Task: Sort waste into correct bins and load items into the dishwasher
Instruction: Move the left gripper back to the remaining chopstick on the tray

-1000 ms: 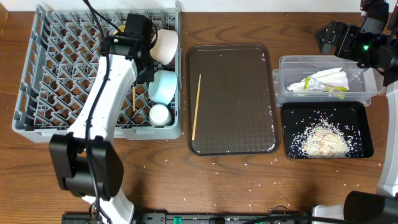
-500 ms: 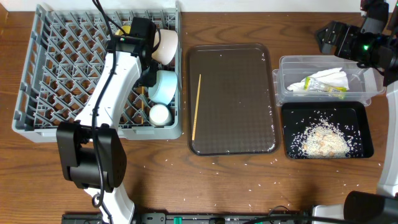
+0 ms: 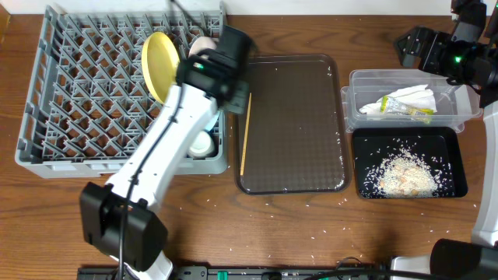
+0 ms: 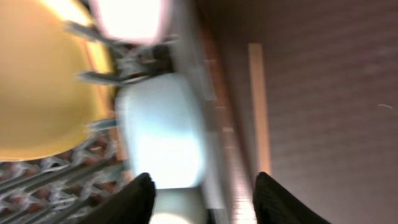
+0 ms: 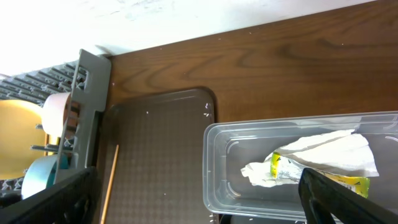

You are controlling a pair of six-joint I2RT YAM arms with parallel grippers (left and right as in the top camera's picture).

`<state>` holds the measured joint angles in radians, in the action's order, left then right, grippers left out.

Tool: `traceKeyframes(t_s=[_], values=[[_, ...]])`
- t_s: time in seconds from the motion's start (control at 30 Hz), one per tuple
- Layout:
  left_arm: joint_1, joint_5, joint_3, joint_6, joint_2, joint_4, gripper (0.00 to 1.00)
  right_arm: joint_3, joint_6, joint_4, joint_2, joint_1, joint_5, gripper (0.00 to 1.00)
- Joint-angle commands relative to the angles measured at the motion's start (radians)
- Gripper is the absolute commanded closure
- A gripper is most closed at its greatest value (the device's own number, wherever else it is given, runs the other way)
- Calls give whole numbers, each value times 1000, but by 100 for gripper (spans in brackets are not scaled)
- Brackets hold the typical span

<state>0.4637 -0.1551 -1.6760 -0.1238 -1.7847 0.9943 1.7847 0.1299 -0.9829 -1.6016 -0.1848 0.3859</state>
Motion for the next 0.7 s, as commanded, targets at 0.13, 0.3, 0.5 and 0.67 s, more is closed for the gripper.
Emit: traceKeyframes(t_s=[0.13,0.3,0.5,0.67], values=[[94,21,-8,-148,-96,-37,44,1,11,-2,6,-6,4,1],[105,48,-8,-152,-188,-39,44,1,11,-2,6,-6,4,1],[105,69,-8,-151,-291,-44,44,1,11,-2,6,-6,4,1],[105,69,-8,-151,-340,-55,44,1,11,-2,6,-6,4,1]])
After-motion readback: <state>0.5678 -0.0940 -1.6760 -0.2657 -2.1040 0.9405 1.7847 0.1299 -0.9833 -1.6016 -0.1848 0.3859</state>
